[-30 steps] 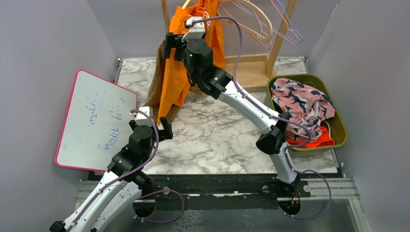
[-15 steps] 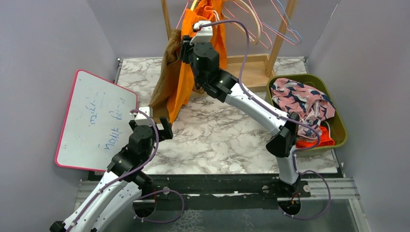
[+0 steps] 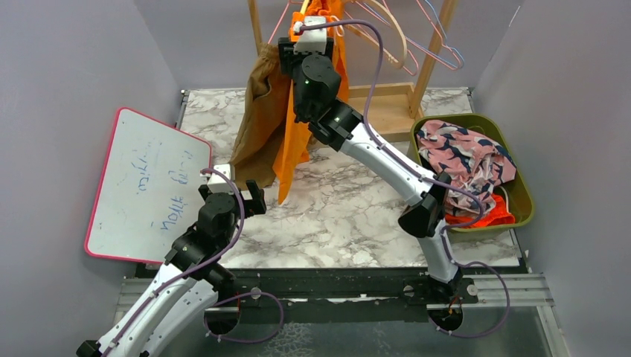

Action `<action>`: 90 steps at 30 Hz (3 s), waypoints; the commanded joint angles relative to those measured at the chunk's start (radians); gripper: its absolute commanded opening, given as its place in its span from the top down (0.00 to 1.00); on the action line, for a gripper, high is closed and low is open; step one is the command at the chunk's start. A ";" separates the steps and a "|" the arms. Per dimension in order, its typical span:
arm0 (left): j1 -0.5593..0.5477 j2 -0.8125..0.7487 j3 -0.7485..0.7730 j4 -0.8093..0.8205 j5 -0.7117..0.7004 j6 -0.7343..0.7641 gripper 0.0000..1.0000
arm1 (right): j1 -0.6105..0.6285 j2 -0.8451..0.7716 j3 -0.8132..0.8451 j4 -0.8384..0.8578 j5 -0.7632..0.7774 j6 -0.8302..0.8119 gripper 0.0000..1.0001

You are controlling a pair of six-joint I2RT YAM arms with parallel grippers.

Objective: Remove the shorts from the hanger
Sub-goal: Pick up the hanger from the clothes rod, then remove the shorts from the hanger.

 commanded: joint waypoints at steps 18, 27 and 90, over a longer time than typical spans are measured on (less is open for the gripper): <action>0.005 0.002 0.011 0.012 0.031 0.004 0.01 | -0.037 -0.036 0.084 -0.091 -0.093 0.015 0.99; 0.005 0.002 0.012 0.013 0.032 0.003 0.01 | -0.037 -0.138 0.062 0.031 -0.101 -0.057 0.99; 0.005 -0.203 -0.050 0.231 0.460 0.019 0.06 | -0.036 -1.027 -1.672 0.107 -1.514 0.586 0.99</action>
